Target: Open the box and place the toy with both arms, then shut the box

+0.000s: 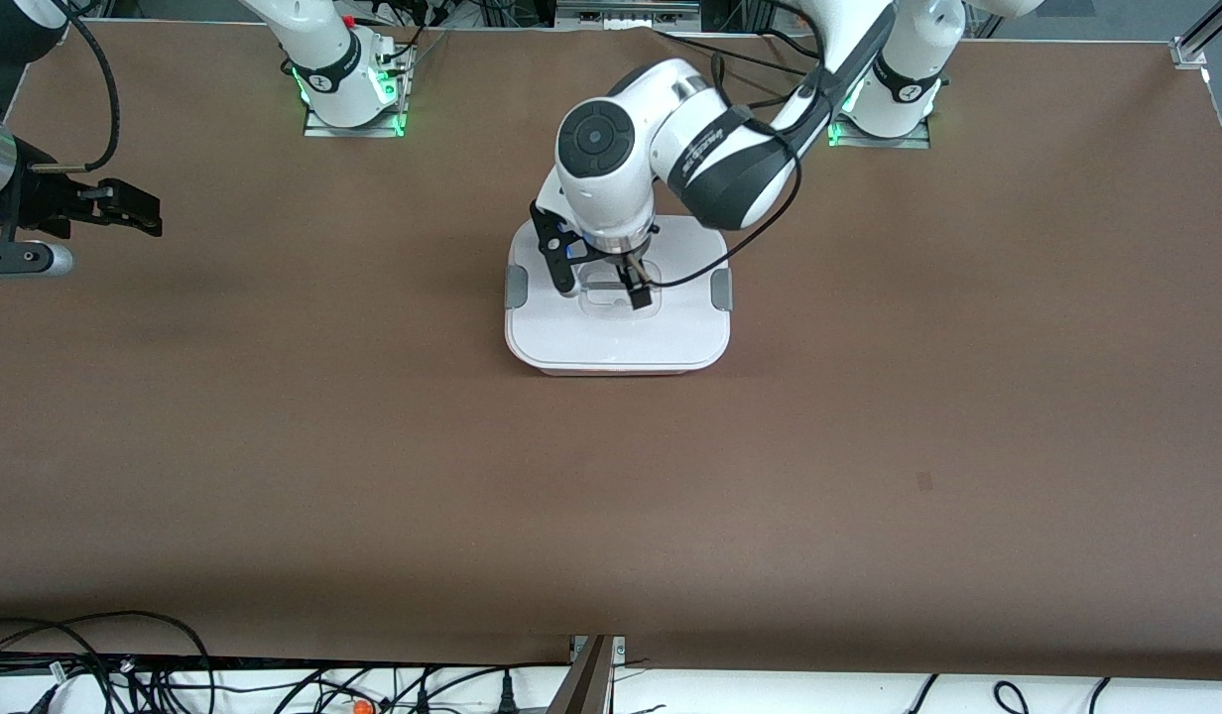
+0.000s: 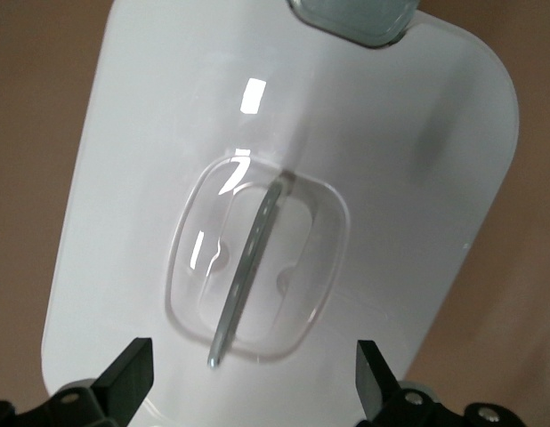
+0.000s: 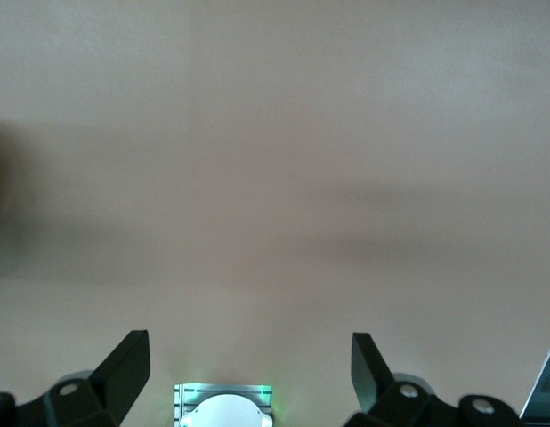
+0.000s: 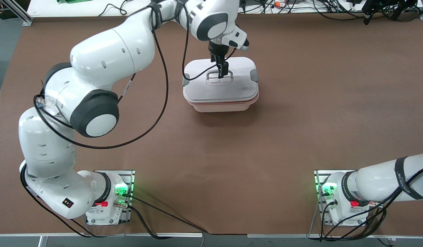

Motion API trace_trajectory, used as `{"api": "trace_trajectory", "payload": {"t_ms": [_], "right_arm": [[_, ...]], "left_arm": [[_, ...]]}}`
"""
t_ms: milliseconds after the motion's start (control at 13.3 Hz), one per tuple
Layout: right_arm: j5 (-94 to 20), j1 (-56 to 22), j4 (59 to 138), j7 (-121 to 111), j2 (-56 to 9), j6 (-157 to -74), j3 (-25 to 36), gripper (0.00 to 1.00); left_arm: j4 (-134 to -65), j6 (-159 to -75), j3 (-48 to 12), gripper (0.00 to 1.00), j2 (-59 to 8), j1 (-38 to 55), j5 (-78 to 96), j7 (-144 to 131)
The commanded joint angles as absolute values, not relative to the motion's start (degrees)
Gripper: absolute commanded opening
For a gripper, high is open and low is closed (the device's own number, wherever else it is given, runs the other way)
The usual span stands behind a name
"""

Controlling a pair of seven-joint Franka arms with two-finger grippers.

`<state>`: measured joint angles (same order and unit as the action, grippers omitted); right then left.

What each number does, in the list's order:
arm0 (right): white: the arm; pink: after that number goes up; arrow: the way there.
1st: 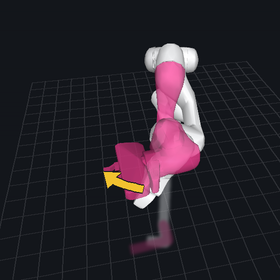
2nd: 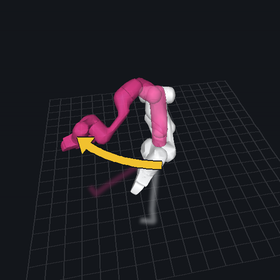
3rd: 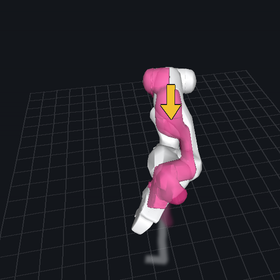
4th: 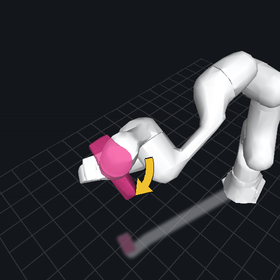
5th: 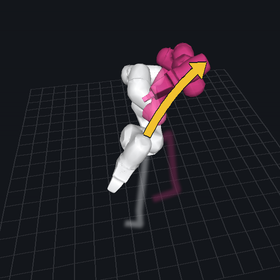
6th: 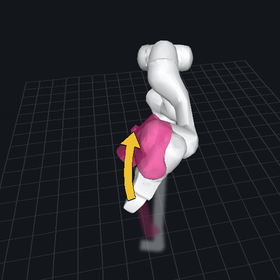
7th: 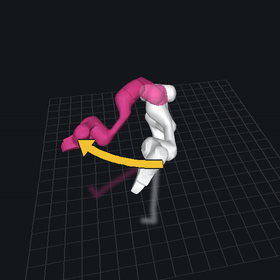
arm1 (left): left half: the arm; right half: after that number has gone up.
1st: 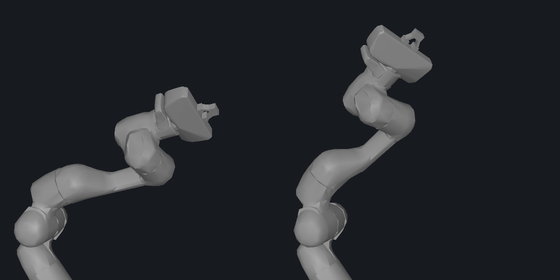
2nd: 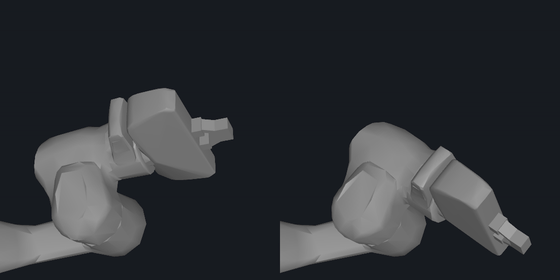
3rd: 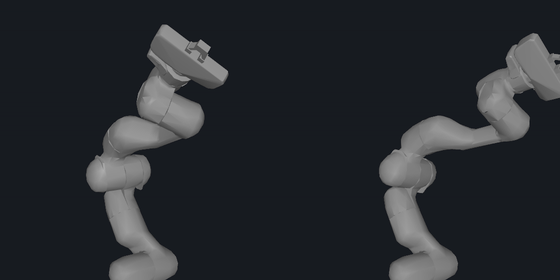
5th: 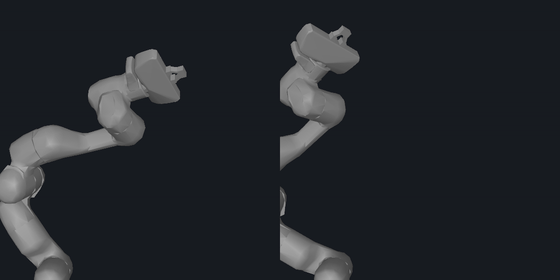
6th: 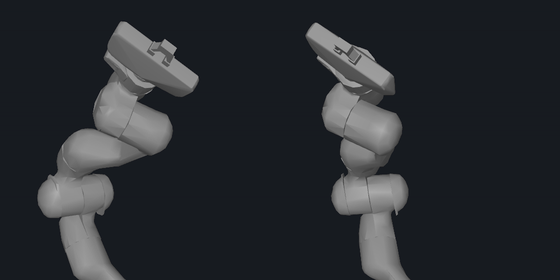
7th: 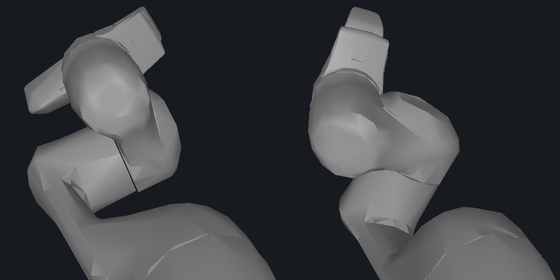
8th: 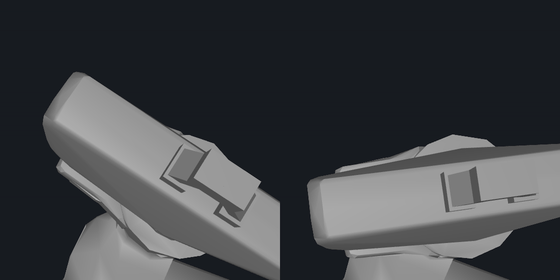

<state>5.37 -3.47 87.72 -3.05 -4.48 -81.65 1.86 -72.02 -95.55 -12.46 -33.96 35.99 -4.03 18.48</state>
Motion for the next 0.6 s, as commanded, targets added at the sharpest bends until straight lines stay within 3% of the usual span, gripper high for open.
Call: {"api": "trace_trajectory", "payload": {"t_ms": [0, 526], "right_arm": [[4.9, -3.4, 86.8, -2.5, -4.7, -81.6, 1.6, 1.00], [4.7, -4.1, 86.5, -2.9, -4.7, -82.7, 1.4, 1.00]], "left_arm": [[-72.6, -91.6, -12.5, 1.00, -29.9, 31.7, -4.4, 15.4], [-72.8, -87.2, -12.5, 1.00, -25.0, 12.3, -4.4, 15.2]]}}
